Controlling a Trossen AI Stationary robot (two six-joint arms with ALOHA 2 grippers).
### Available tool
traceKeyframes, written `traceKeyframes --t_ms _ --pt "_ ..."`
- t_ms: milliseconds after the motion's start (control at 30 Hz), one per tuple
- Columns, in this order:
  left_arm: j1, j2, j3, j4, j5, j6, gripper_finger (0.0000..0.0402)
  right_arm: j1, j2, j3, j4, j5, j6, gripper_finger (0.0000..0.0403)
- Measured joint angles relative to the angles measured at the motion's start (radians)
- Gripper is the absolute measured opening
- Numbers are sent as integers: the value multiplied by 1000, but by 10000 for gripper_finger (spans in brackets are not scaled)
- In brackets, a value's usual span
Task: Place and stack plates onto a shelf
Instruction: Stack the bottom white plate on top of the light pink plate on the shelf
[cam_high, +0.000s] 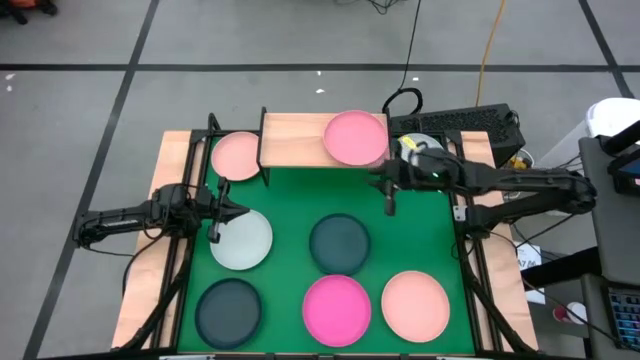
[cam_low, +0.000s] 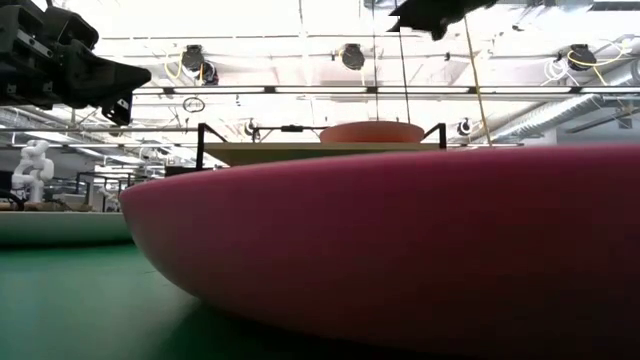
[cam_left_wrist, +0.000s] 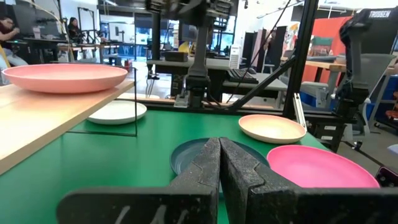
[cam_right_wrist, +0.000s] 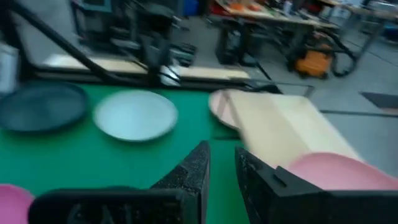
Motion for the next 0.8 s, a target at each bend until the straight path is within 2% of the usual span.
traceKeyframes --t_ms 100,300,533,633,800 --pt "0 0 0 0 0 -70 8 68 -56 -88 88 -1 34 61" --pt "0 0 0 0 0 -136 8 190 -118 -314 461 0 -16 61" --pt "0 0 0 0 0 -129 8 217 -145 -480 799 22 -64 61" --pt "0 0 0 7 0 -162 8 217 -149 -495 842 62 -69 61" --pt "0 0 0 111 0 -194 8 217 -149 -495 841 57 -70 61"
